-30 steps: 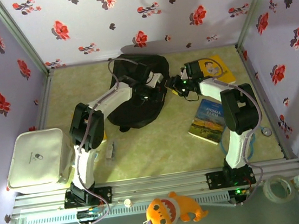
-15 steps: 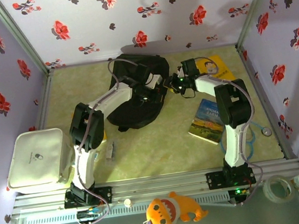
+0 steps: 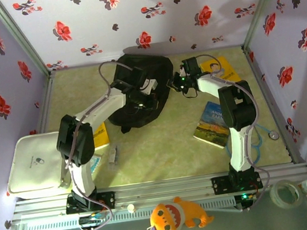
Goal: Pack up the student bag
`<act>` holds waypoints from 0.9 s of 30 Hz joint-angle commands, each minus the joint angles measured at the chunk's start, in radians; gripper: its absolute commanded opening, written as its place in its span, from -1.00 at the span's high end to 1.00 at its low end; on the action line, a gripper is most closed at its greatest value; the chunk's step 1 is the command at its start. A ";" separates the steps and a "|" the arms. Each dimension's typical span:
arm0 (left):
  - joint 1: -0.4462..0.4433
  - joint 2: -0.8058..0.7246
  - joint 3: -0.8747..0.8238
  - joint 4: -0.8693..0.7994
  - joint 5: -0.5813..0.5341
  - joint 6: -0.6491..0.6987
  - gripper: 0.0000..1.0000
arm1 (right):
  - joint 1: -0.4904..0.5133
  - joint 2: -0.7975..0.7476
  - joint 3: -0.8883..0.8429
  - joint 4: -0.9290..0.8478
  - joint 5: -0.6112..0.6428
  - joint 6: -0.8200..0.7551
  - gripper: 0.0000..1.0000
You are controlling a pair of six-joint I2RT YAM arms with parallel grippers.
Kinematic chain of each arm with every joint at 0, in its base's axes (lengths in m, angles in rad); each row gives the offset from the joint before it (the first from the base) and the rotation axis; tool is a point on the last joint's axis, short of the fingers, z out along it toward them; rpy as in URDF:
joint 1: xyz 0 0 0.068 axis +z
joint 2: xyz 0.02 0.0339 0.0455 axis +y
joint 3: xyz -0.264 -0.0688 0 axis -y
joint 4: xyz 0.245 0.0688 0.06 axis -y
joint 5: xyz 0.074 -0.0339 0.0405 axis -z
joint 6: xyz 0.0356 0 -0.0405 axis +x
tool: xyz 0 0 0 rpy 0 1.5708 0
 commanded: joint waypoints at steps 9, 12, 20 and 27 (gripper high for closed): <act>0.020 -0.145 -0.120 -0.104 -0.038 0.018 1.00 | -0.028 0.039 0.074 -0.055 0.102 -0.036 0.66; 0.020 -0.127 -0.094 -0.084 -0.029 0.022 1.00 | -0.016 -0.045 0.024 -0.086 0.092 -0.019 0.18; 0.008 -0.046 0.008 -0.006 0.049 0.000 1.00 | 0.018 -0.331 -0.314 0.042 0.006 0.234 -0.25; -0.008 0.009 0.030 0.084 0.172 -0.051 1.00 | 0.068 -0.481 -0.475 0.114 -0.014 0.361 -0.44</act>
